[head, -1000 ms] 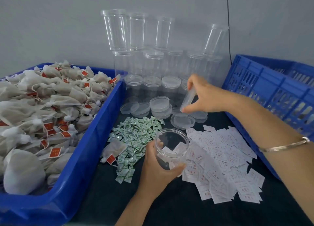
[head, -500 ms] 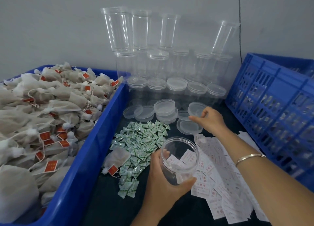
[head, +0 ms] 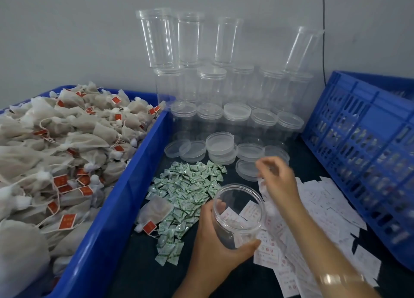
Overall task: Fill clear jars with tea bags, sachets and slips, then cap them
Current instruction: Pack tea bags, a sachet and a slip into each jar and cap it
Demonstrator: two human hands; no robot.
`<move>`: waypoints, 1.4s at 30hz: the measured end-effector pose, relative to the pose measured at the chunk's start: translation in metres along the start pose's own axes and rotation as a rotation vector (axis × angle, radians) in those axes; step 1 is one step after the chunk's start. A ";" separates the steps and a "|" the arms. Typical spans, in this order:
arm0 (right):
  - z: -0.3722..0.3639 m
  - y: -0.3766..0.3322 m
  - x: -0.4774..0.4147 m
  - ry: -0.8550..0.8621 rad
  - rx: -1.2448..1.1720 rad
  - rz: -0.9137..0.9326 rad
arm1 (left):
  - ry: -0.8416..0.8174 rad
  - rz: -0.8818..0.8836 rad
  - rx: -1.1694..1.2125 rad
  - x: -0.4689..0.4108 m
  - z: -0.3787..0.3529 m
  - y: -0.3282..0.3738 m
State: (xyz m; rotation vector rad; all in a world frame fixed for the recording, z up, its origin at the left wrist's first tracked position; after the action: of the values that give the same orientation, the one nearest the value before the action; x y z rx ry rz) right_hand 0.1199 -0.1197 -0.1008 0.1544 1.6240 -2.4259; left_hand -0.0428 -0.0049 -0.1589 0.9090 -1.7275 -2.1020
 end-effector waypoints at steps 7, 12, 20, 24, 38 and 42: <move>-0.039 0.017 0.104 -0.315 -0.555 -0.373 | -0.003 0.017 0.013 0.002 0.002 0.010; -0.037 0.004 0.123 -0.342 -0.464 -0.179 | -0.131 0.166 -0.147 0.005 0.012 0.012; -0.051 0.017 0.145 -0.343 -0.268 0.121 | -0.358 -0.150 -0.798 -0.023 0.064 0.114; -0.048 0.019 0.146 -0.311 -0.237 0.141 | 0.017 -0.313 -0.863 -0.093 0.135 0.164; -0.051 0.024 0.145 -0.328 -0.235 0.106 | -0.066 -0.018 -1.337 -0.158 0.199 -0.001; -0.051 0.022 0.145 -0.320 -0.249 0.120 | -0.120 0.036 -1.469 -0.159 0.194 -0.002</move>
State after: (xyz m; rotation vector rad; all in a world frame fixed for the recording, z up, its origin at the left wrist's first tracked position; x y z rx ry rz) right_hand -0.0173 -0.0983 -0.1708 -0.1638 1.6920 -2.0155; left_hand -0.0405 0.2382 -0.0964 0.2444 0.0853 -2.5393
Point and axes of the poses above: each hand's wrist, its own x-axis away from the middle knuckle, its own z-axis out of the back of the hand, y = z × x, the point moved 9 cm from there along -x, towards the middle knuckle, and after that the axes turned 8 degrees about y, right-handed, at the moved point
